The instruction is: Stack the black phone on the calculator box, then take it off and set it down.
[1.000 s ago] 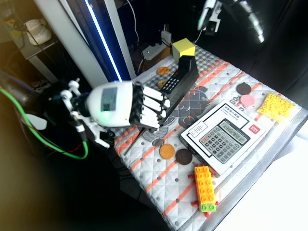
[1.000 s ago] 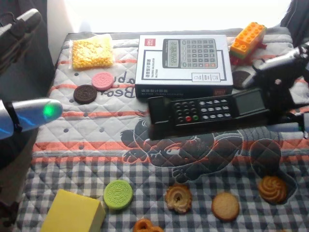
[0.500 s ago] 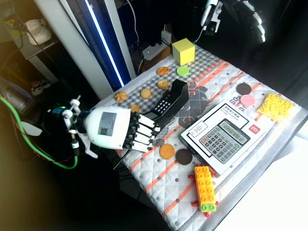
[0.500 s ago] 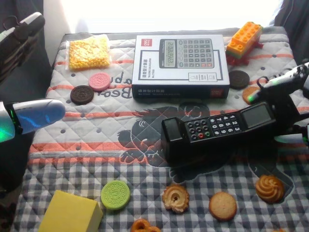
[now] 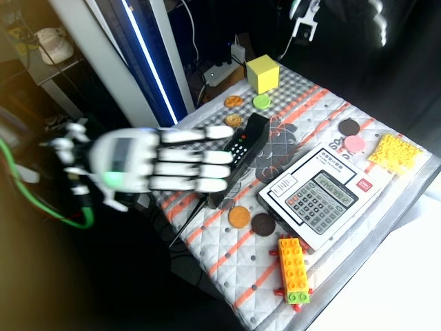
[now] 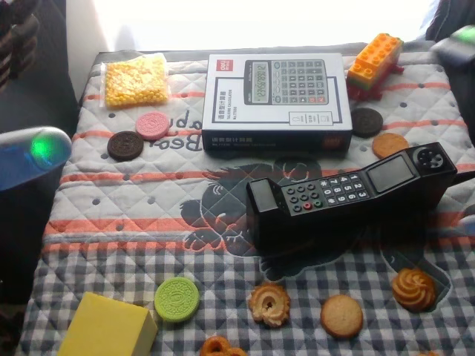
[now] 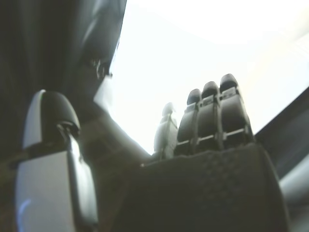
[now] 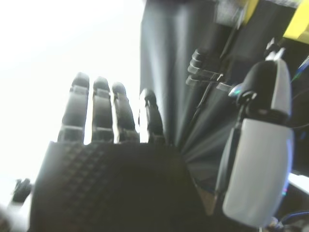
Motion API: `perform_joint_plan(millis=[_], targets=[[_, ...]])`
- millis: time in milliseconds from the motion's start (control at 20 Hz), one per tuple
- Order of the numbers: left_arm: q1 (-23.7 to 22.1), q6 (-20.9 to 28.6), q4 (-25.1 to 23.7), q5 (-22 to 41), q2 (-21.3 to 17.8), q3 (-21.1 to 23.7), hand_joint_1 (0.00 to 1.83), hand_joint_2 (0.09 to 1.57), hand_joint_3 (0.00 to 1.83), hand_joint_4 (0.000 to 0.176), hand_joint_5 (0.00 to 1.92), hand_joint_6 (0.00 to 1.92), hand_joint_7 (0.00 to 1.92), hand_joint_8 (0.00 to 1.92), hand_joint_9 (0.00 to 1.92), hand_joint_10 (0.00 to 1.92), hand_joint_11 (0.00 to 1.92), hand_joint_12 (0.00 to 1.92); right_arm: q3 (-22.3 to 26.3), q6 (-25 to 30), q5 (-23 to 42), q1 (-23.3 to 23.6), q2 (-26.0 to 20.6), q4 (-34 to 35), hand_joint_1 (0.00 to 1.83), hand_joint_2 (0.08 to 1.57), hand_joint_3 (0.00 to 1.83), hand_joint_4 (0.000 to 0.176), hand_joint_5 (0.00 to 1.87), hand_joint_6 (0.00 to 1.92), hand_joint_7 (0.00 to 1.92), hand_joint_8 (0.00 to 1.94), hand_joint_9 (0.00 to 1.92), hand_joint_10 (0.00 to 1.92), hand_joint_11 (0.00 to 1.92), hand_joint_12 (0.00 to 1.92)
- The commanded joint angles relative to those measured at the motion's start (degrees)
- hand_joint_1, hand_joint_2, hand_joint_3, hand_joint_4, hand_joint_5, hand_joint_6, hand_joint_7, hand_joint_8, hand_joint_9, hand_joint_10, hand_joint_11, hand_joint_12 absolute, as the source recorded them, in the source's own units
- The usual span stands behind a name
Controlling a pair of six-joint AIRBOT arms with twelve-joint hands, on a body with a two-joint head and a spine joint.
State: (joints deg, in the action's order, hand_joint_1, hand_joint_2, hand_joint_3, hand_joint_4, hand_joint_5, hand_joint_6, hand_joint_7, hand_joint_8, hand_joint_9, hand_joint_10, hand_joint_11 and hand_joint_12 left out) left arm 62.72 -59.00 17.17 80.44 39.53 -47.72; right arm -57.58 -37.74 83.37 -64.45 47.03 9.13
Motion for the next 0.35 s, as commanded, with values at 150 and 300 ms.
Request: perform_joint_plan(millis=[150,300], targets=[[-0.02,1.2,-0.64,12.47,0.72,0.56,0.43,0.95,0.01,0.152,0.0,0.0,0.13,0.01,0.15,0.01,0.0,0.62,1.14,-0.06,14.96,-2.65,-0.09,3.15,0.57,1.0,0.02,0.176,0.0,0.0,0.0,0.0,0.0,0.0,0.04,0.02],[0.23,5.39,-0.51,15.3,2.04,-0.24,0.37,1.0,0.01,0.106,0.0,0.0,0.12,0.01,0.12,0.01,0.0,0.48,1.12,-0.01,16.73,-2.65,0.28,3.03,0.72,1.0,0.0,0.156,0.0,0.0,0.0,0.0,0.03,0.01,0.15,0.07]])
